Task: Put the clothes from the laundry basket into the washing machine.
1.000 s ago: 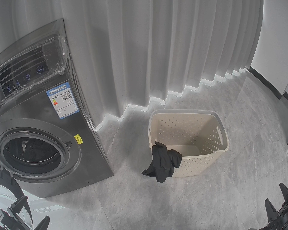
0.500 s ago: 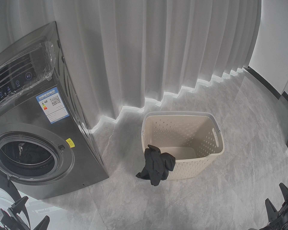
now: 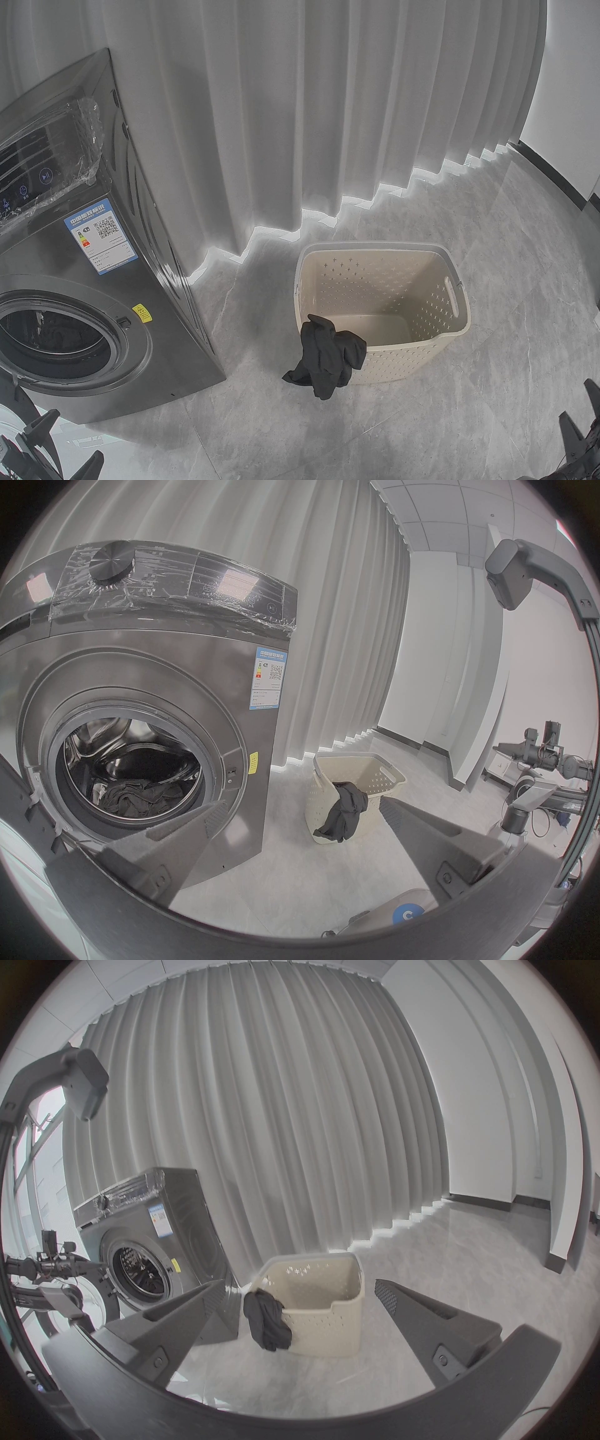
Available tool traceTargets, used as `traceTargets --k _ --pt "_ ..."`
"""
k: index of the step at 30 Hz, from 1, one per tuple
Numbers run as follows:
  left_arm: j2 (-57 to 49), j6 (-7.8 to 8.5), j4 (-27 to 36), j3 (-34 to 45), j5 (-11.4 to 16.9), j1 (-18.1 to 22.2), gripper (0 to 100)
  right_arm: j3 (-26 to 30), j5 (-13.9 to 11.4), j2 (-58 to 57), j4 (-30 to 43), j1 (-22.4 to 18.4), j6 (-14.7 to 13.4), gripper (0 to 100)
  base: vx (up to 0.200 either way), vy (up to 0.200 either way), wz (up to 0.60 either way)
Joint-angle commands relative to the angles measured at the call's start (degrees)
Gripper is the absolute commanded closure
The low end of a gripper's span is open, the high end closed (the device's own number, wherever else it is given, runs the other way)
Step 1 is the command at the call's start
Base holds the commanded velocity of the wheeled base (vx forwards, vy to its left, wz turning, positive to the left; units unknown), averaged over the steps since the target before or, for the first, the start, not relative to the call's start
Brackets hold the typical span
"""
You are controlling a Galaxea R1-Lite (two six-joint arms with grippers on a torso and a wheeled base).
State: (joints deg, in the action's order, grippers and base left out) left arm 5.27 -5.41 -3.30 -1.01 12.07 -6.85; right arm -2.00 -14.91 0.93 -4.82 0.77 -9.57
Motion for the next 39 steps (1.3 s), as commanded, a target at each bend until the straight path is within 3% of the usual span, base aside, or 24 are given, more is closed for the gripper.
traceTargets --k 1,5,8,11,15,20,23,28,39 --pt "0.09 -0.12 -0.04 0.84 0.15 0.0 0 -12.5 -1.26 7.86 1.74 0.11 -0.8 0 0.0 0.0 0.0" --pt "0.09 -0.56 -0.04 0.84 0.15 0.0 0 -14.35 -8.21 24.74 1.56 2.22 -1.42 0 0.0 0.0 0.0" --pt "0.09 -1.0 -0.04 0.84 0.15 0.0 0 -15.05 -11.11 37.75 -0.37 3.01 -1.94 0 0.0 0.0 0.0" --pt "0.09 -1.0 -0.04 0.84 0.15 0.0 0 -15.4 -14.45 51.28 -8.28 6.35 -1.94 0 0.2 0.0 0.0" --pt "0.09 -1.09 -0.04 0.84 0.24 0.0 0 -16.99 -14.27 68.24 -20.85 12.77 -2.47 0 0.15 0.0 0.0" --pt "0.09 -0.92 -0.04 0.84 0.15 0.0 0 -19.62 -13.74 85.03 -34.56 16.9 -3.97 0 0.0 0.0 0.0" --pt "0.09 -0.92 -0.04 0.84 0.15 0.0 0 -22.35 -10.75 94.26 -41.77 22.0 -6.43 0 0.0 0.0 0.0" --pt "0.09 -0.83 -0.04 0.84 0.15 0.0 0 -26.3 -7.15 103.4 -47.66 27.88 -10.82 0 0.0 0.0 0.0" --pt "0.09 -0.48 -0.04 0.84 0.15 0.0 0 -34.21 -7.15 113.33 -48.89 29.91 -12.4 0 0.0 0.0 0.0"
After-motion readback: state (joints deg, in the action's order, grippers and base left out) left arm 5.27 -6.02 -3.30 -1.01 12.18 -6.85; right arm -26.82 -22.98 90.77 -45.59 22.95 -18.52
